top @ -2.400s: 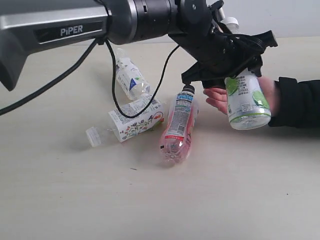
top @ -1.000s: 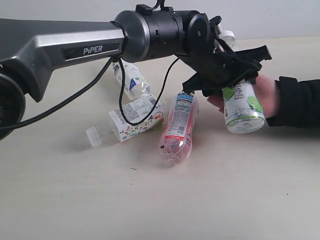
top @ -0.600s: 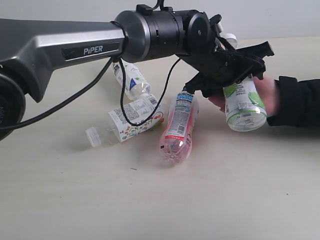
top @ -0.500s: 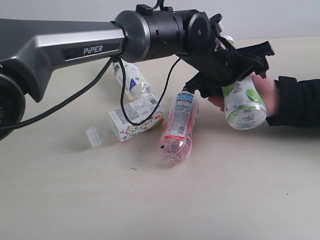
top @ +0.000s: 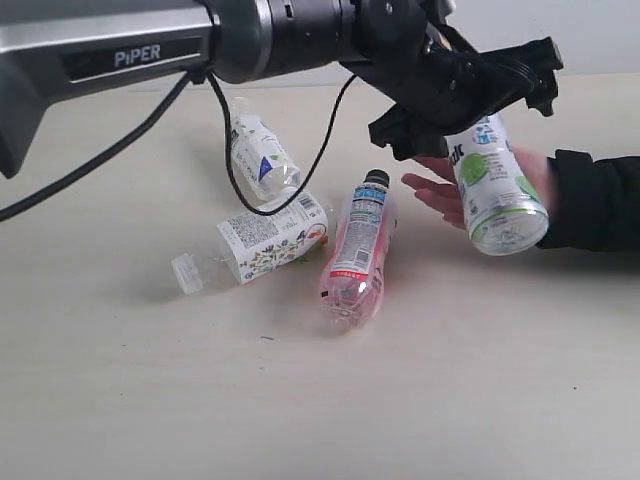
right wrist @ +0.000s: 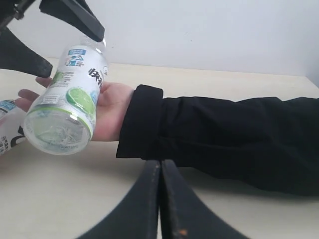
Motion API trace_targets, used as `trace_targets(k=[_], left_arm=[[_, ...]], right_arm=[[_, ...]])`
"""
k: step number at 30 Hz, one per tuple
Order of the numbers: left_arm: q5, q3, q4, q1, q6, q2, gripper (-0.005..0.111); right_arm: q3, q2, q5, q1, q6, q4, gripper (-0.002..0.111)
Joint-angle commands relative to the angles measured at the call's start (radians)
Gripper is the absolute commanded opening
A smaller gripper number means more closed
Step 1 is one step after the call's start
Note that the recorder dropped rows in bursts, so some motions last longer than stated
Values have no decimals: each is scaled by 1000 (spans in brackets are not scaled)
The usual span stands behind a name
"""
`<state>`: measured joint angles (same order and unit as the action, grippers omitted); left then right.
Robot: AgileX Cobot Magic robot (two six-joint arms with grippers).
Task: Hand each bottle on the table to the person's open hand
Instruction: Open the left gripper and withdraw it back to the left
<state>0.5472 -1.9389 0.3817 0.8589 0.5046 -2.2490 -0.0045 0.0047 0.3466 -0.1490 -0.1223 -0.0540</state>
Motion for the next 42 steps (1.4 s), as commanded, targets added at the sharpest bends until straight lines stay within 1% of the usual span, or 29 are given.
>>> trace_targets(k=[1, 3, 5, 8, 11, 15, 18, 21, 24, 27, 28, 29, 30, 31, 32, 33, 34, 37, 39, 42], left_arm=[[90, -6, -15, -23, -54, 41, 97], [132, -6, -19, -28, -66, 57, 95], [169, -6, -19, -32, -82, 71, 89], [247, -6, -19, -42, -138, 101, 69], [329, -6, -28, -50, -193, 135, 43], [444, -6, -76, -58, -304, 185, 0], [559, -6, -141, -58, -382, 222, 0], [674, -6, -264, -58, -454, 257, 0], [674, 20, -382, -58, -490, 295, 0], [674, 86, -416, -68, -518, 355, 0], [674, 139, -416, -84, -572, 396, 0], [674, 162, -416, -94, -584, 418, 0], [674, 222, -416, -129, -609, 461, 0], [674, 253, -416, -153, -613, 481, 0], [674, 310, -416, -209, -613, 512, 0], [674, 347, -416, -238, -621, 528, 0], [674, 420, -416, -290, -651, 549, 0], [674, 508, -416, -398, -661, 538, 0], [674, 531, -418, -430, -661, 517, 0], [639, 533, -420, -434, -661, 482, 0]], right_arm=[[5, -5, -3, 3, -6, 3, 0], [5, -5, -3, 3, -6, 1, 0], [5, -5, -3, 3, -6, 1, 0], [5, -5, -3, 3, -6, 1, 0], [5, -5, -3, 3, -6, 1, 0], [5, -5, -3, 3, -6, 3, 0], [5, -5, -3, 3, -6, 3, 0], [5, -5, -3, 3, -6, 3, 0], [5, -5, -3, 3, -6, 3, 0], [5, -5, -3, 3, -6, 3, 0], [5, -5, -3, 3, -6, 3, 0], [5, -5, -3, 3, -6, 3, 0], [5, -5, -3, 3, -6, 3, 0], [5, -5, -3, 3, -6, 3, 0], [5, -5, -3, 3, -6, 3, 0], [5, -5, -3, 3, -6, 3, 0], [5, -5, -3, 3, -6, 3, 0], [5, -5, -3, 3, -6, 3, 0], [5, -5, -3, 3, -6, 3, 0], [5, -5, -3, 3, -6, 3, 0]])
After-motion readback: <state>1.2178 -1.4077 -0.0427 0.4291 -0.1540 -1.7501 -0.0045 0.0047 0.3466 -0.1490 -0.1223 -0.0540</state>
